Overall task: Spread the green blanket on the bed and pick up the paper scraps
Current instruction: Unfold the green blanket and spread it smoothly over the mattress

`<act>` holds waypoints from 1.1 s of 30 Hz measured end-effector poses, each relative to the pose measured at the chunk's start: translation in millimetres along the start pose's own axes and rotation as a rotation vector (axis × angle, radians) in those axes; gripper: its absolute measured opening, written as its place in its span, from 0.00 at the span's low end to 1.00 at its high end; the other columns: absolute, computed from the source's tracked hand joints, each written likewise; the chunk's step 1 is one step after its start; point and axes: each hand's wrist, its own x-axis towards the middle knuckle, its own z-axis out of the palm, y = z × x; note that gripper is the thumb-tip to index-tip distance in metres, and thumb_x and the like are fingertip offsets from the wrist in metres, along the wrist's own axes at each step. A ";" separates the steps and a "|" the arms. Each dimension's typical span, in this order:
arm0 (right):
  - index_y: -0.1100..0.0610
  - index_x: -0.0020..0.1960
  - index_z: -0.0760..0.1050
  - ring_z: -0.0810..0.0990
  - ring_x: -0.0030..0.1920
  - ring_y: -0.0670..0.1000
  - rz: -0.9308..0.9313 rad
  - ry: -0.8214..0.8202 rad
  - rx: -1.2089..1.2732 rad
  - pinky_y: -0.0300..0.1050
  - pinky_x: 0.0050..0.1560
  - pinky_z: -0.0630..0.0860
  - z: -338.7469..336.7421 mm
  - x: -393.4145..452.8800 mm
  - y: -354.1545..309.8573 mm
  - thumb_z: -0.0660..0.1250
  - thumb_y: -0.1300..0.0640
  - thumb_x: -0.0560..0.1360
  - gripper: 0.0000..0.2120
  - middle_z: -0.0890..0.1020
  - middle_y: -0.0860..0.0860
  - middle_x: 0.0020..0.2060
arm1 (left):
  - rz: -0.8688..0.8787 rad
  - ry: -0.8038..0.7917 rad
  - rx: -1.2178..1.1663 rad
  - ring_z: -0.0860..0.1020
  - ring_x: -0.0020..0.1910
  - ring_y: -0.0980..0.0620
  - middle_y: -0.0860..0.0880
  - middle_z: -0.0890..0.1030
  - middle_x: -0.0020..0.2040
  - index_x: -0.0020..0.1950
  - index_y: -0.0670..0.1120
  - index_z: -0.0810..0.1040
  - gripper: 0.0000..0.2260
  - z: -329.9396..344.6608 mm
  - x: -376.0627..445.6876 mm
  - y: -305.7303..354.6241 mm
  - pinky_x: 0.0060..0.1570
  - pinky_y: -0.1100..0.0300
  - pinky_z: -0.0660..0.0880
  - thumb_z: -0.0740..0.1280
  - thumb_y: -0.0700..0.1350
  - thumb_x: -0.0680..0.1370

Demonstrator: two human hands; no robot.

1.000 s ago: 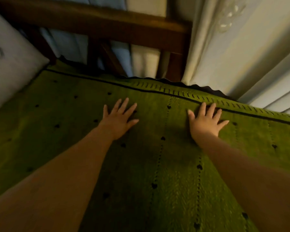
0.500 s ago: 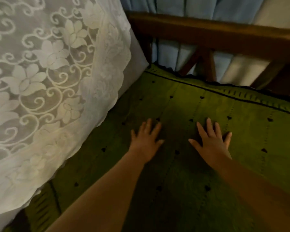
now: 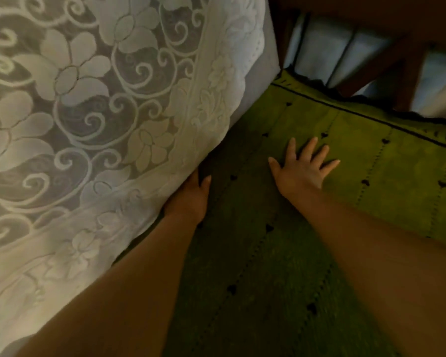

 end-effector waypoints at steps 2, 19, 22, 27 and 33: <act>0.45 0.79 0.40 0.38 0.77 0.66 -0.088 -0.014 0.007 0.73 0.70 0.38 0.2 14.1 -38.7 0.42 0.33 0.78 0.33 0.39 0.58 0.78 | 0.013 0.026 0.015 0.48 0.78 0.44 0.47 0.48 0.79 0.79 0.52 0.45 0.29 0.7 1.9 -2.8 0.75 0.49 0.45 0.47 0.61 0.81; 0.51 0.80 0.45 0.43 0.79 0.58 -0.016 0.053 0.068 0.68 0.74 0.41 16.9 -71.2 -24.7 0.45 0.41 0.81 0.30 0.44 0.56 0.79 | 0.699 -0.219 0.163 0.35 0.76 0.54 0.54 0.36 0.77 0.77 0.56 0.39 0.27 8.9 -146.6 -10.7 0.75 0.49 0.40 0.42 0.60 0.80; 0.52 0.80 0.44 0.43 0.78 0.62 -0.070 0.027 -0.015 0.68 0.74 0.42 28.5 -103.7 -77.6 0.43 0.39 0.80 0.32 0.44 0.60 0.78 | 0.553 -0.164 0.167 0.35 0.76 0.57 0.59 0.35 0.77 0.75 0.60 0.33 0.27 -3.3 -122.3 -70.2 0.76 0.51 0.40 0.41 0.63 0.79; 0.50 0.78 0.55 0.48 0.78 0.57 -0.737 -0.232 0.118 0.60 0.76 0.39 41.1 -169.1 -166.5 0.53 0.44 0.78 0.29 0.54 0.54 0.78 | 0.046 -0.277 0.022 0.48 0.78 0.49 0.49 0.48 0.79 0.79 0.50 0.45 0.28 -25.3 -100.5 -133.6 0.76 0.53 0.43 0.51 0.56 0.83; 0.50 0.78 0.56 0.52 0.78 0.55 -0.455 -0.013 0.292 0.56 0.77 0.48 21.6 -160.6 -77.8 0.57 0.55 0.81 0.27 0.54 0.55 0.78 | 0.059 0.000 0.221 0.52 0.77 0.42 0.42 0.51 0.79 0.79 0.46 0.46 0.28 -18.7 -169.2 -81.4 0.75 0.45 0.52 0.42 0.57 0.81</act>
